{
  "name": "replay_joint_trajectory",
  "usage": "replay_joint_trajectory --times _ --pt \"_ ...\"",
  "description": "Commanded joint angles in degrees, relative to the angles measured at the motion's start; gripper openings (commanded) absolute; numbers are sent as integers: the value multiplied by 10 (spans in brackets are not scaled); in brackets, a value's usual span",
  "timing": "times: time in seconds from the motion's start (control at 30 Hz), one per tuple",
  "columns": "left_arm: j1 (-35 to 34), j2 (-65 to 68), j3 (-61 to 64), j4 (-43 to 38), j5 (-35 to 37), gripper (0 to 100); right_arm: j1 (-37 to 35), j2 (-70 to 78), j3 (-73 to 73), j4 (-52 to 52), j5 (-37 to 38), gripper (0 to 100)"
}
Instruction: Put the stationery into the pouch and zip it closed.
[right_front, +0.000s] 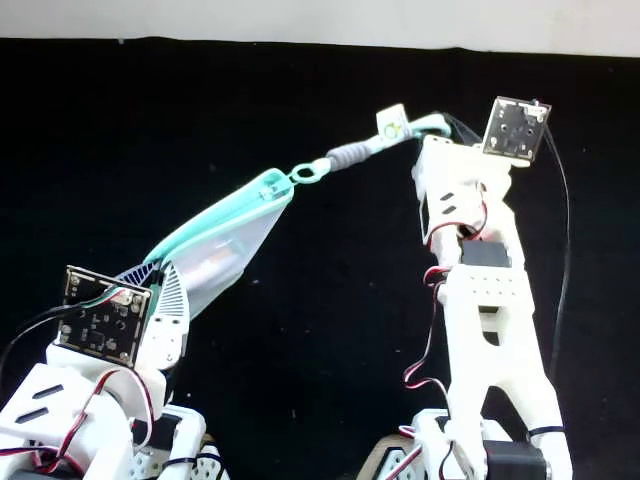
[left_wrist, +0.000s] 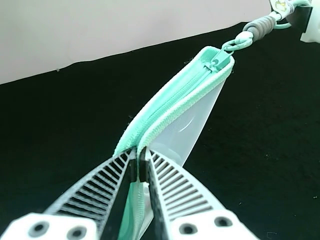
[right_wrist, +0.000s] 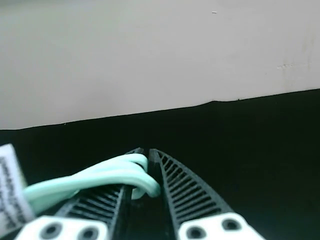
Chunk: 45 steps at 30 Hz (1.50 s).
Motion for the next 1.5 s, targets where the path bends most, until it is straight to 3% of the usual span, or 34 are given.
replay_joint_trajectory --times 0.0,0.1,0.27,0.33,0.47,0.63,0.87,1.0,1.23,1.47 --pt "-6 1 8 17 4 6 -3 0 -20 14 5 6" --pt "-6 1 8 17 4 6 -29 0 -25 92 5 50" --pt "-6 1 8 14 4 6 -44 0 -26 225 5 330" --pt "-6 1 8 13 4 6 -51 0 -28 293 5 381" --pt "-7 1 5 9 4 6 -80 0 -27 384 5 382" --pt "-10 1 7 -62 4 6 -109 0 -27 448 6 382" --pt "-10 7 8 -139 4 6 -173 0 -28 569 103 382" --pt "-10 7 7 -176 4 6 -187 0 -28 583 102 377" --pt "-57 7 4 -251 4 6 -183 -1 -29 580 102 234" --pt "-64 12 9 -308 6 6 -184 -36 -71 582 102 231"
